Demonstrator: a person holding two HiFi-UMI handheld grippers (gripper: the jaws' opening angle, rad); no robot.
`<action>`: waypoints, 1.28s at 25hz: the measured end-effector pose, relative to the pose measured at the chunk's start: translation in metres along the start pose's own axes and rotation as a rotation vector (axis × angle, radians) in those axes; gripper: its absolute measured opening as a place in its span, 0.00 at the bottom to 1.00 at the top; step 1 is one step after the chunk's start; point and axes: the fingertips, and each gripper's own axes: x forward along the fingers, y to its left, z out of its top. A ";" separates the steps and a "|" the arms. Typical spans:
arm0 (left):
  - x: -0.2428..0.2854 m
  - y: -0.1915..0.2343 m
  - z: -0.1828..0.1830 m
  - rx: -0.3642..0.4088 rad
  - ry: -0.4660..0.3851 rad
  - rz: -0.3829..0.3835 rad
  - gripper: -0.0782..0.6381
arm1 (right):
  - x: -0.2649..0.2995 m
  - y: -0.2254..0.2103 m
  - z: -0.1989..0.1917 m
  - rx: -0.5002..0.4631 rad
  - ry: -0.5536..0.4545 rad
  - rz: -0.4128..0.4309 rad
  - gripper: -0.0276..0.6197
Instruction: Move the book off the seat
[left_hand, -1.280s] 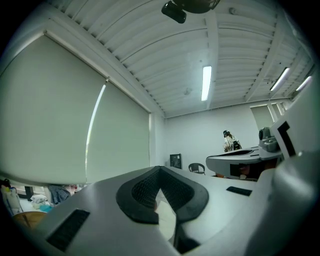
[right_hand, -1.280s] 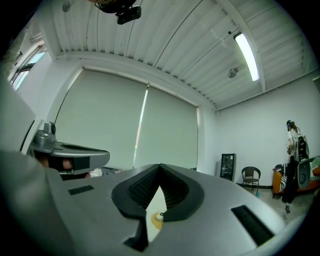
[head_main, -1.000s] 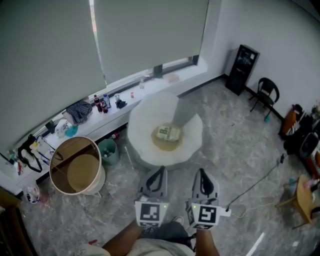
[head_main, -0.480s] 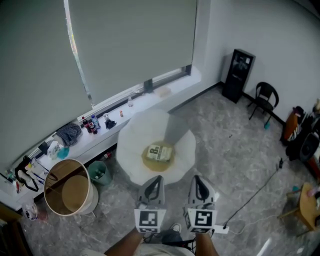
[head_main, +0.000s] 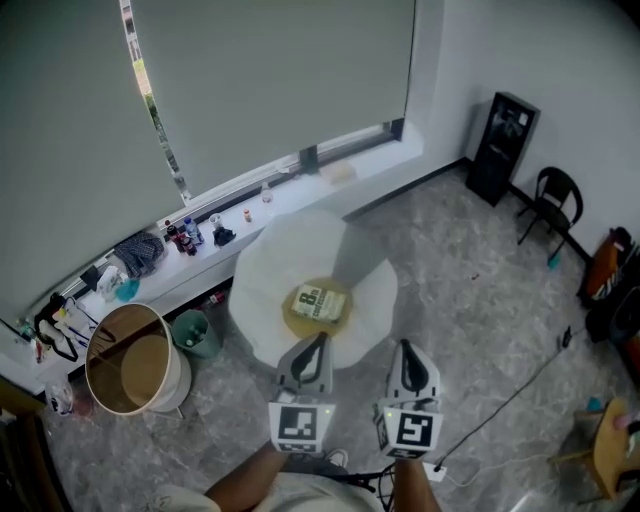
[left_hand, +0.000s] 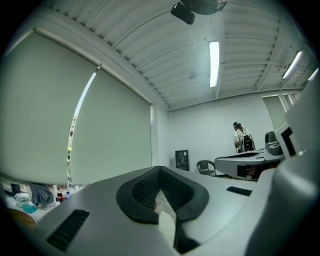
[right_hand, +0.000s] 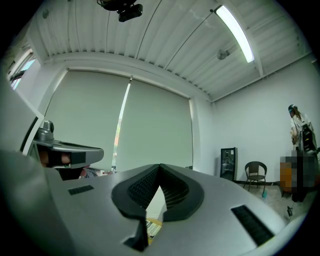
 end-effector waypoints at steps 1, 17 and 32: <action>0.006 0.003 -0.002 -0.001 0.004 0.009 0.11 | 0.007 -0.001 -0.001 -0.001 0.005 0.009 0.05; 0.141 0.114 -0.030 -0.048 0.006 0.108 0.11 | 0.193 0.038 -0.015 -0.083 0.072 0.139 0.05; 0.228 0.227 -0.068 -0.092 0.048 0.246 0.11 | 0.351 0.099 -0.047 -0.123 0.121 0.303 0.05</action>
